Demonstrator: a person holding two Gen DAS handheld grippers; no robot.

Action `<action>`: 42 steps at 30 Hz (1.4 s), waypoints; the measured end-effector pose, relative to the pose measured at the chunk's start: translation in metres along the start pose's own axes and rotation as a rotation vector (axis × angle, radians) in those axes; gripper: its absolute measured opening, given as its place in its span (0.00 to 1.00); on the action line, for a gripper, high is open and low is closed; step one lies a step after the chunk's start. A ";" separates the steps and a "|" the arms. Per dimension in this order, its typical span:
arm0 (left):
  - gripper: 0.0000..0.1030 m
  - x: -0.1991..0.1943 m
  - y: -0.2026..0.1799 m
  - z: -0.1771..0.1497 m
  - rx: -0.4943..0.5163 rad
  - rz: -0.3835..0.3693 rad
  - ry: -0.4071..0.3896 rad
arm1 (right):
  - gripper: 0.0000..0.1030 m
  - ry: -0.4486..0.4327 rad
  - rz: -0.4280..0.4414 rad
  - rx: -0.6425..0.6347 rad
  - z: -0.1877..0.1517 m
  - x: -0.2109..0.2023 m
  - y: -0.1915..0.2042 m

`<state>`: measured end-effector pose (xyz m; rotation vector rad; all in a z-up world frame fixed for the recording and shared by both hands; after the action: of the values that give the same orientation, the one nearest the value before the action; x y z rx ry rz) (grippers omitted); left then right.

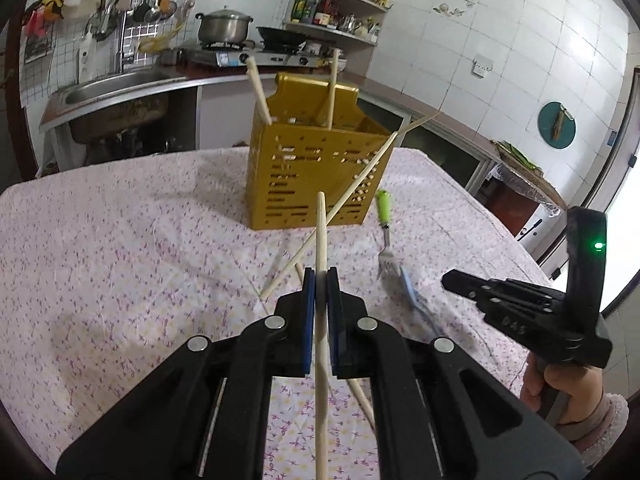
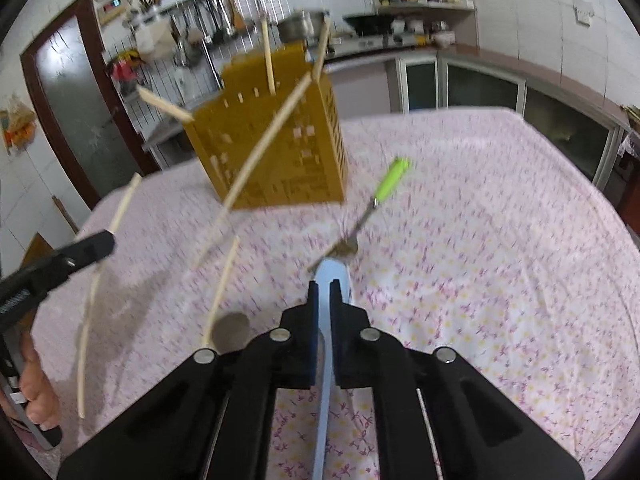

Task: Organize utensils
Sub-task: 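Carry the blue spoon over the yellow holder while the left tool carries its chopstick there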

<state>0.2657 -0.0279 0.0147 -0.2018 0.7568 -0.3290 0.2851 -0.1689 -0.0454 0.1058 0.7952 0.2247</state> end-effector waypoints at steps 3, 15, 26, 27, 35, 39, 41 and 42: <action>0.04 0.003 0.002 -0.001 0.006 0.006 0.012 | 0.49 0.066 -0.033 -0.016 0.001 0.018 0.003; 0.04 0.006 0.014 -0.002 -0.009 0.017 0.032 | 0.11 0.277 -0.189 -0.103 0.017 0.058 0.021; 0.04 0.002 0.011 0.009 -0.020 -0.002 0.004 | 0.03 0.137 -0.120 -0.049 0.031 0.004 0.012; 0.04 0.001 0.009 0.010 -0.020 -0.005 -0.001 | 0.03 0.108 -0.104 -0.043 0.032 -0.005 0.010; 0.04 -0.009 -0.007 0.025 -0.009 -0.028 -0.062 | 0.03 -0.076 0.005 0.023 0.047 -0.044 -0.001; 0.04 -0.012 -0.010 0.035 -0.024 -0.047 -0.101 | 0.03 -0.181 0.073 0.063 0.054 -0.058 -0.008; 0.04 -0.012 -0.013 0.038 -0.025 -0.055 -0.113 | 0.03 -0.223 0.105 0.083 0.058 -0.062 -0.010; 0.04 -0.011 -0.014 0.041 -0.022 -0.058 -0.117 | 0.03 -0.242 0.111 0.086 0.059 -0.063 -0.010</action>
<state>0.2834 -0.0349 0.0548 -0.2620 0.6398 -0.3609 0.2862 -0.1945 0.0380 0.2539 0.5581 0.2769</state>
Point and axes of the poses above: each gripper's, at about its wrist camera, not at the fingertips, and x roughly the way its jaws point, y to its left, z to its top, the point moved 4 cm from there along x, roughly the way its jaws point, and after that the axes turned 4 degrees about -x, right-handed, at the moved point
